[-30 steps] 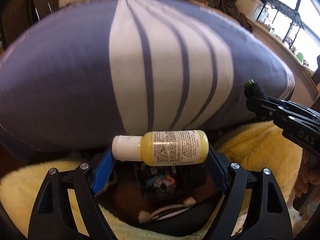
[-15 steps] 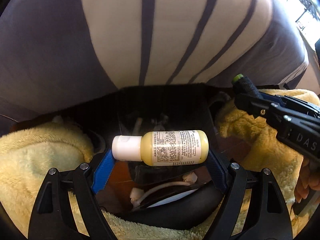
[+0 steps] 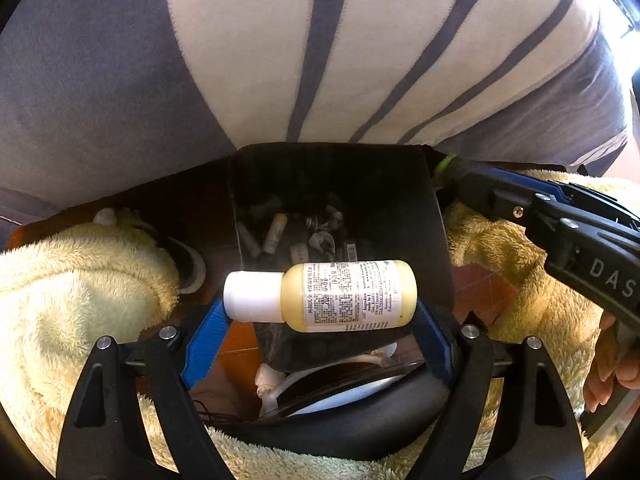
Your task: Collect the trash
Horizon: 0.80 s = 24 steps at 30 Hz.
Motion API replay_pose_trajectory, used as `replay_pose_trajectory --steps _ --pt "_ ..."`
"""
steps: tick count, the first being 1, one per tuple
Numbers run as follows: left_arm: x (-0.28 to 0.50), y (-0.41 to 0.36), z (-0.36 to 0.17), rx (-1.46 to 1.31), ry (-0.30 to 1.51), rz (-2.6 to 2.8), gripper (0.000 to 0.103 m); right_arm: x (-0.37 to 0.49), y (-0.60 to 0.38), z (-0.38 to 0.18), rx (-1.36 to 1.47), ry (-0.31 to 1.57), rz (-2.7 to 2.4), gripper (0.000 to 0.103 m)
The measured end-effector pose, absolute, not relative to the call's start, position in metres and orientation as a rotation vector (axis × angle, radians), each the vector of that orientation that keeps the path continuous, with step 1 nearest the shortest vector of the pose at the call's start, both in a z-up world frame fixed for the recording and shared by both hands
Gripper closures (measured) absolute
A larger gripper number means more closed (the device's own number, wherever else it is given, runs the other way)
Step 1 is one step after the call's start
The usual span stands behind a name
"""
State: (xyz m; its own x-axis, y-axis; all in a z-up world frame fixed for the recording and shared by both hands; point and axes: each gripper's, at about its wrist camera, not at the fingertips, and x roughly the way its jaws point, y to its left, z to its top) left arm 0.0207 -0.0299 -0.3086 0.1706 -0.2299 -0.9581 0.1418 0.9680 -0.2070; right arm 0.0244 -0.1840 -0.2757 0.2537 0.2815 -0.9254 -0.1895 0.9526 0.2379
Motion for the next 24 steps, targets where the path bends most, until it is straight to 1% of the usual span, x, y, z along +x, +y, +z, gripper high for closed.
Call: replay_pose_trajectory --steps 1,2,4,6,9,10,11,13,15,17,21,24 --pt "0.021 -0.030 -0.307 -0.077 1.370 -0.263 0.021 0.025 -0.184 -0.275 0.084 1.273 0.318 0.062" --pt "0.021 -0.030 -0.305 -0.077 1.363 -0.260 0.016 0.026 -0.183 -0.275 0.086 1.268 0.317 0.056" --pt "0.020 -0.030 -0.301 -0.074 1.348 -0.254 0.011 0.026 -0.186 -0.272 0.089 1.256 0.311 0.052" --pt "0.019 -0.031 -0.295 -0.067 1.331 -0.248 0.008 0.026 -0.188 -0.268 0.091 1.244 0.304 0.042" --pt "0.017 -0.032 -0.287 -0.052 1.306 -0.243 0.008 0.024 -0.193 -0.261 0.096 1.221 0.291 0.037" --pt "0.015 -0.032 -0.283 -0.046 1.295 -0.241 0.008 0.023 -0.195 -0.258 0.098 1.210 0.284 0.034" --pt "0.015 -0.032 -0.279 -0.042 1.285 -0.238 0.008 0.022 -0.197 -0.254 0.097 1.197 0.274 0.028" --pt "0.012 -0.031 -0.270 -0.036 1.258 -0.235 0.008 0.020 -0.199 -0.247 0.093 1.172 0.258 0.024" --pt "0.012 -0.030 -0.259 -0.036 1.230 -0.233 0.008 0.018 -0.205 -0.236 0.093 1.134 0.239 0.017" --pt "0.009 -0.028 -0.244 -0.029 1.190 -0.224 0.008 0.015 -0.209 -0.226 0.096 1.102 0.224 0.016" --pt "0.008 -0.020 -0.217 -0.030 1.120 -0.214 0.008 0.010 -0.220 -0.199 0.106 1.031 0.200 0.007" --pt "0.005 -0.017 -0.190 -0.022 1.054 -0.203 0.008 0.004 -0.227 -0.175 0.099 0.968 0.182 0.006"
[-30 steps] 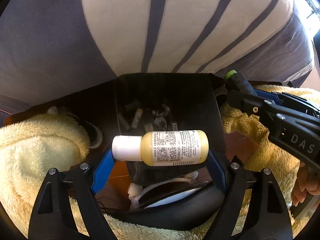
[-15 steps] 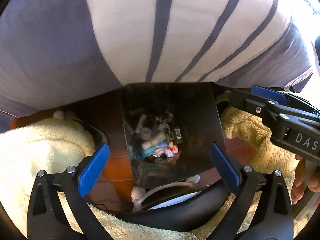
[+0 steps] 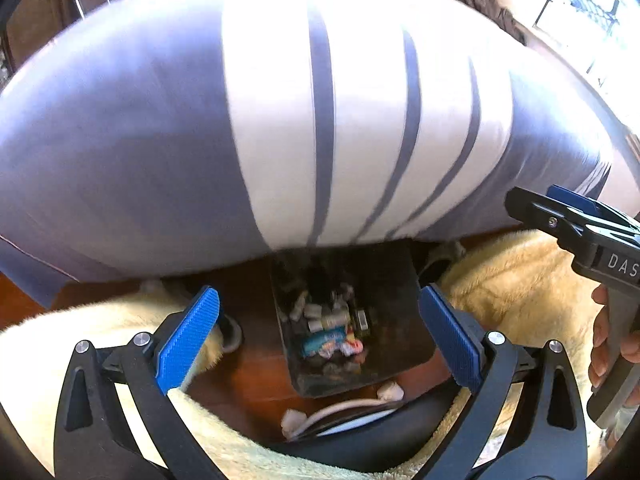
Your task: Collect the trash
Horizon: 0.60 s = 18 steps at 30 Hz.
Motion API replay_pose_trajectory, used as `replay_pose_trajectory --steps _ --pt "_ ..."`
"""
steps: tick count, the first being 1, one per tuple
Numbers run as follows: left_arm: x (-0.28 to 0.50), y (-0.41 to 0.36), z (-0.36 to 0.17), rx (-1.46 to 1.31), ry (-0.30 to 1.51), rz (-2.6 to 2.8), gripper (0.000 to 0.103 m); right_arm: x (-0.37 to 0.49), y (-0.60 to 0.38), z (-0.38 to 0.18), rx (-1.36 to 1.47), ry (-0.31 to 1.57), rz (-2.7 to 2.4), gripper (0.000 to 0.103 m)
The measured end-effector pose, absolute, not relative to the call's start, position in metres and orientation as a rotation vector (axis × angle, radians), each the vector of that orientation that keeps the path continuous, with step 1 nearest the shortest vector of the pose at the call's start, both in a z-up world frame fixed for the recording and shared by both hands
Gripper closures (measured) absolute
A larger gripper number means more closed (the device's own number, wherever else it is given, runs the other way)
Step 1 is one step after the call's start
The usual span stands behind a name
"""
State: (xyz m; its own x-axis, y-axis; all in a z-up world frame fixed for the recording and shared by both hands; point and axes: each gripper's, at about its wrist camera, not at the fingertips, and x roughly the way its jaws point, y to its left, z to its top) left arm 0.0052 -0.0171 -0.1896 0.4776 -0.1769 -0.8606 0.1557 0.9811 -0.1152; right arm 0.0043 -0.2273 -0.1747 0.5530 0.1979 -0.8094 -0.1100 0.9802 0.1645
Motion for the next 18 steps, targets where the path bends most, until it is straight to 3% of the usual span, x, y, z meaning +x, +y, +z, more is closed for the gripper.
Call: replay_pose_trajectory --steps 18 --pt "-0.028 -0.002 0.001 0.015 0.533 -0.106 0.008 -0.030 -0.259 -0.003 0.037 0.492 0.097 0.004"
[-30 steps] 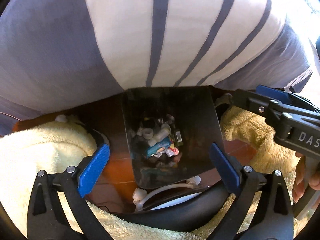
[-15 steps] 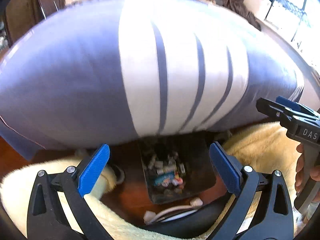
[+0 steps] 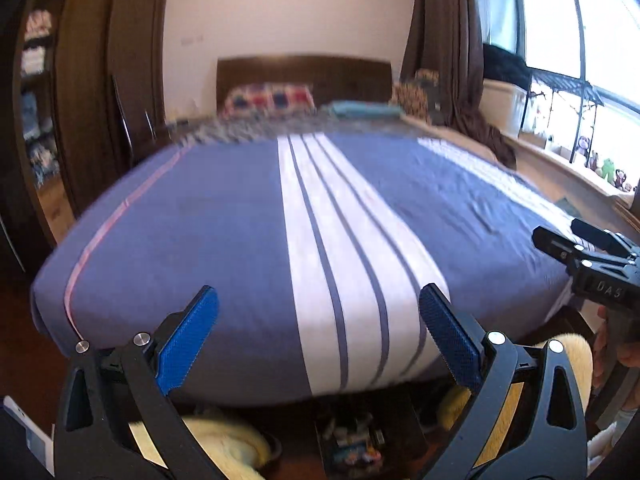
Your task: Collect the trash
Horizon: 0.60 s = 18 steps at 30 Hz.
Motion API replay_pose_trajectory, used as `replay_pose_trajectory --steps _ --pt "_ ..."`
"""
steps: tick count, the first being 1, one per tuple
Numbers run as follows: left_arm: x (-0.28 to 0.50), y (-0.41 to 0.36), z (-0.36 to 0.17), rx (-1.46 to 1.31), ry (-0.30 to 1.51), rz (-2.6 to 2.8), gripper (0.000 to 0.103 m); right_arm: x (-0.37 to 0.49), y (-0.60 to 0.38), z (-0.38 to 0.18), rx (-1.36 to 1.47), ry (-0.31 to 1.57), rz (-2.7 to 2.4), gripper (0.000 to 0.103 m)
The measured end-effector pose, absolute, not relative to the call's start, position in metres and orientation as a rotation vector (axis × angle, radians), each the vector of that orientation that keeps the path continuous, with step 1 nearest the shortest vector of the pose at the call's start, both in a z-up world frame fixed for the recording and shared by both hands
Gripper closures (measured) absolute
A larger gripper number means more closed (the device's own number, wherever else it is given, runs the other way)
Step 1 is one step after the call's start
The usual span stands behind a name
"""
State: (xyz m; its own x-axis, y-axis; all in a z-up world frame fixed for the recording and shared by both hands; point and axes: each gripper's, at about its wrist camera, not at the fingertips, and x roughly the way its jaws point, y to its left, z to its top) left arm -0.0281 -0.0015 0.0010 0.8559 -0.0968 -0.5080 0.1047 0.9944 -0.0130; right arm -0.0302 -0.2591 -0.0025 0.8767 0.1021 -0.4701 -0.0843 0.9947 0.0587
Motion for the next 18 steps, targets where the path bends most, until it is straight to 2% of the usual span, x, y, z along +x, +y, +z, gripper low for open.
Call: replay_pose_trajectory --steps 8,18 --pt "-0.038 -0.008 0.041 0.015 0.416 -0.111 0.008 -0.047 -0.269 0.048 0.023 0.325 0.038 0.003" --pt "-0.049 -0.009 0.050 0.006 0.369 -0.106 0.008 -0.064 -0.263 0.057 0.027 0.280 -0.017 0.003"
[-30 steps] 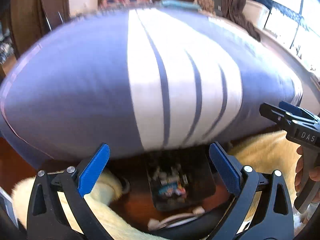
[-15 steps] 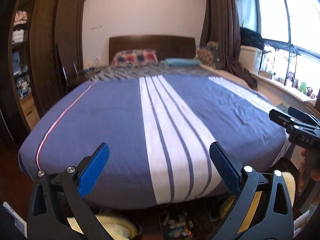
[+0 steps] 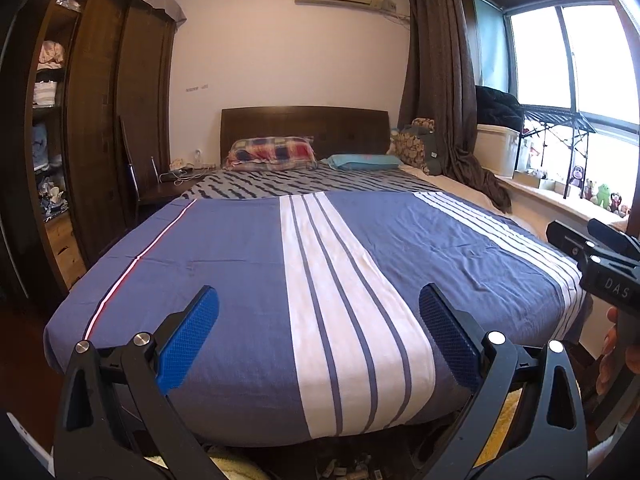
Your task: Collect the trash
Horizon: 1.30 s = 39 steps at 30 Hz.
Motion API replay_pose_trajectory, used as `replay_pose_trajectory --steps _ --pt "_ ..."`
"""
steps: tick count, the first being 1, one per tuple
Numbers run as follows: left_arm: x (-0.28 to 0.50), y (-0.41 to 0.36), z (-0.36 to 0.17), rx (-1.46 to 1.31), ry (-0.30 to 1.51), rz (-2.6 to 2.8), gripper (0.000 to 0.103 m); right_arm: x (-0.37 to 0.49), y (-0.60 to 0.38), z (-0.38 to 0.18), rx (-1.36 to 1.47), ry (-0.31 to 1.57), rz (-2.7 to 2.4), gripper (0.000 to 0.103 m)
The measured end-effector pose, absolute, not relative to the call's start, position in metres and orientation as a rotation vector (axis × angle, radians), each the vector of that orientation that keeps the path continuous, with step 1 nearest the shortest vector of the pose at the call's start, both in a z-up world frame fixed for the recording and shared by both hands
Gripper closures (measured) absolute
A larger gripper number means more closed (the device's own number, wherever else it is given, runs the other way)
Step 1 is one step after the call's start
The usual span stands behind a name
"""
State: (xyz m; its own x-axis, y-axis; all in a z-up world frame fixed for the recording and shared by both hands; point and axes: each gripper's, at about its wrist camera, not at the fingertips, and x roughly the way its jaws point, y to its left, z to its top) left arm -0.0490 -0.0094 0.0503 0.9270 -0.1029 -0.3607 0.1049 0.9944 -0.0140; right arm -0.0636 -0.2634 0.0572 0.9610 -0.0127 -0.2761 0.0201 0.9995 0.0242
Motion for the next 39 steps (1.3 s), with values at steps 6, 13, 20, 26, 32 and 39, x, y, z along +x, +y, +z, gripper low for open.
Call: replay_pose_trajectory --steps 6,13,20,26,32,39 --pt "-0.052 -0.008 0.049 0.004 0.371 -0.119 0.008 -0.068 -0.256 0.055 0.016 0.286 -0.014 0.003" --pt "-0.053 -0.008 0.048 0.006 0.373 -0.118 0.008 -0.070 -0.258 0.057 0.026 0.270 -0.019 0.003" --pt "-0.051 -0.008 0.050 0.007 0.378 -0.114 0.008 -0.069 -0.255 0.053 0.024 0.278 -0.014 0.003" --pt "-0.051 -0.007 0.050 0.004 0.378 -0.113 0.008 -0.068 -0.253 0.055 0.026 0.277 -0.010 0.003" --pt "-0.051 -0.007 0.050 0.005 0.378 -0.113 0.008 -0.066 -0.254 0.054 0.024 0.286 -0.004 0.003" --pt "-0.051 -0.007 0.050 0.006 0.378 -0.113 0.008 -0.065 -0.251 0.052 0.025 0.290 0.003 0.003"
